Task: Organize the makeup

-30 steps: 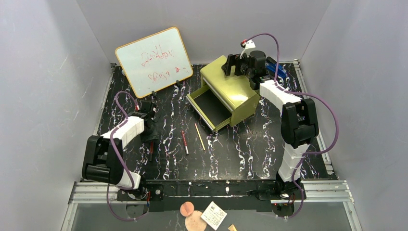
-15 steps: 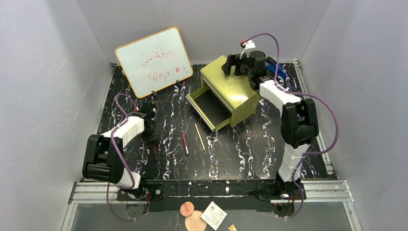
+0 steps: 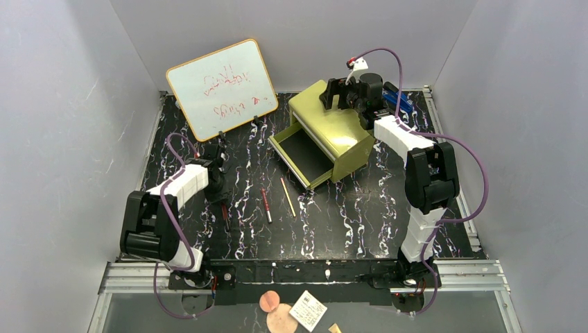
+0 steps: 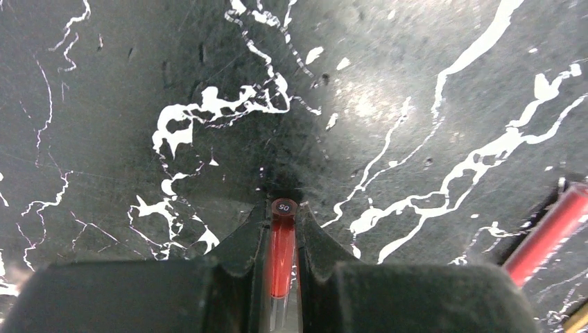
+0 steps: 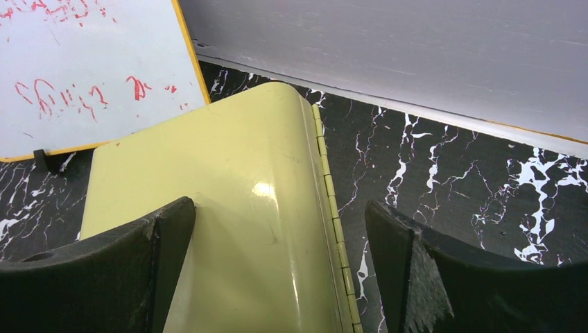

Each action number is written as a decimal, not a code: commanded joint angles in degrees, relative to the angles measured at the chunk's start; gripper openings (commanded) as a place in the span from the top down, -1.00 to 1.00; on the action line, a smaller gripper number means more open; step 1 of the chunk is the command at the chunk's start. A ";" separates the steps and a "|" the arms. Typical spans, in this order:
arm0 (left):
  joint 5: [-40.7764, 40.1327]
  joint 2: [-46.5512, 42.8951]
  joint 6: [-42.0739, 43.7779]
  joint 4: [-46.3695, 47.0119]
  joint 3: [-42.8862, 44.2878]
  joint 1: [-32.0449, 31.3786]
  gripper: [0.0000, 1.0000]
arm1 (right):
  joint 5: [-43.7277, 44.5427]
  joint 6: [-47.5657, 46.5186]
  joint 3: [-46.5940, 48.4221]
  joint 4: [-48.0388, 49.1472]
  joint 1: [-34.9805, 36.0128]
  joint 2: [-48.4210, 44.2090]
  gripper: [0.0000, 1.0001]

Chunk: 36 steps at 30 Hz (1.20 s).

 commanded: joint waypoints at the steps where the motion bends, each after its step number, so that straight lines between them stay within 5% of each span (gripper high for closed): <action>1: 1.71 0.59 -0.89 -3.13 6.17 0.14 1.00 | 1.57 -3.77 -7.28 -27.98 1.11 9.13 -0.97; 19: 16.02 4.68 -16.68 7.27 21.81 -0.14 1.00 | 0.94 -3.14 -7.04 -28.07 1.16 8.94 -0.97; 36: 12.55 20.22 -24.81 14.94 39.51 -11.90 1.00 | 0.49 -3.04 -7.28 -28.06 1.12 8.90 -0.97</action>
